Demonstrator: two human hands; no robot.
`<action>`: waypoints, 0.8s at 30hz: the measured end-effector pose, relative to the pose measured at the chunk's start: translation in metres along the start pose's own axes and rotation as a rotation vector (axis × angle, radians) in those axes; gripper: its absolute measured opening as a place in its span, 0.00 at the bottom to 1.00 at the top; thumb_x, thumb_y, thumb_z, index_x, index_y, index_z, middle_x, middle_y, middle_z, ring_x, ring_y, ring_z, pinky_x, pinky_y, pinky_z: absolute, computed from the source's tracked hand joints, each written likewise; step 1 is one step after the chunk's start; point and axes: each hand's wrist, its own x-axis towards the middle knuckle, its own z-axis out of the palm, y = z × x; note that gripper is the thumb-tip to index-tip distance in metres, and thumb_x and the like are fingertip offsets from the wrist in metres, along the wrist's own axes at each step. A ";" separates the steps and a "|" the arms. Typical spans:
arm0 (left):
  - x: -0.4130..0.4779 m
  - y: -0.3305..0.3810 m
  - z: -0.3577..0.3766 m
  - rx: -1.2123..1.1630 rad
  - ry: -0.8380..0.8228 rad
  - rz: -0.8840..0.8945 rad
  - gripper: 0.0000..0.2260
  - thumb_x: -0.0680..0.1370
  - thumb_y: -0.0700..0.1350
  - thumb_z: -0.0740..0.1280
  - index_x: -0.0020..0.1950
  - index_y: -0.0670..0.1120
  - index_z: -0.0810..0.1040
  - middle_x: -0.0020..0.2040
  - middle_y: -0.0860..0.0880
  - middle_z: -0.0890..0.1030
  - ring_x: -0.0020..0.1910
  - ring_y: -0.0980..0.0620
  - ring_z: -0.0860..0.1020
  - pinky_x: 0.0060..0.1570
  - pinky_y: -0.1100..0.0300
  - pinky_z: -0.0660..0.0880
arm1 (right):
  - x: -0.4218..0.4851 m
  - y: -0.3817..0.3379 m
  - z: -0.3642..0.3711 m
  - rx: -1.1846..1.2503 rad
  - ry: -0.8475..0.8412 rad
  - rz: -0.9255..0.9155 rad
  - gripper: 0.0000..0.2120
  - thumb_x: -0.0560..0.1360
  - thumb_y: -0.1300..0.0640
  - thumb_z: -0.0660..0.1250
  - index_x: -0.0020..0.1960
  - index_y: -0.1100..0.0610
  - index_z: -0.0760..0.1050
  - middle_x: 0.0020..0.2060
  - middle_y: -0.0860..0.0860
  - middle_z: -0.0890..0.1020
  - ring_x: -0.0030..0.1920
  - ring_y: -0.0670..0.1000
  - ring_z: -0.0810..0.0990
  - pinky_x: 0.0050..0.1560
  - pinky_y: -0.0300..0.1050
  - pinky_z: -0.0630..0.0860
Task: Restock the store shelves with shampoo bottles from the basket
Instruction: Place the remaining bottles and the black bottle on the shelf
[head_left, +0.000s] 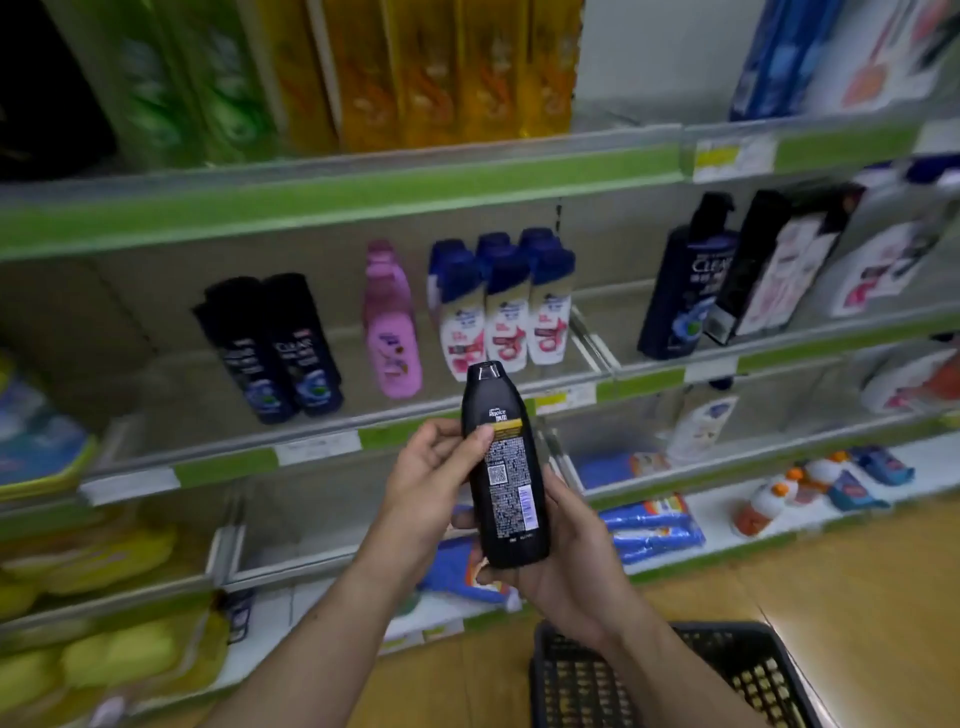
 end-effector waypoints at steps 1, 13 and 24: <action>-0.004 0.010 -0.005 0.001 0.018 0.010 0.08 0.74 0.44 0.70 0.48 0.44 0.74 0.39 0.47 0.82 0.33 0.56 0.78 0.20 0.68 0.67 | 0.002 -0.001 0.011 -0.012 -0.028 0.004 0.29 0.81 0.42 0.50 0.58 0.60 0.83 0.50 0.67 0.81 0.37 0.60 0.81 0.39 0.51 0.77; -0.020 0.139 -0.094 0.414 0.121 0.280 0.19 0.74 0.58 0.64 0.59 0.50 0.80 0.57 0.48 0.79 0.53 0.62 0.80 0.51 0.71 0.73 | 0.070 -0.012 0.155 -0.298 -0.192 -0.108 0.19 0.70 0.52 0.73 0.60 0.56 0.81 0.51 0.58 0.84 0.44 0.56 0.83 0.44 0.49 0.80; 0.000 0.260 -0.195 0.462 0.184 0.408 0.10 0.75 0.44 0.74 0.56 0.51 0.81 0.47 0.51 0.87 0.47 0.55 0.84 0.50 0.60 0.79 | 0.158 -0.011 0.310 -1.006 -0.046 -0.601 0.27 0.72 0.51 0.76 0.63 0.46 0.62 0.53 0.47 0.81 0.51 0.44 0.83 0.54 0.49 0.81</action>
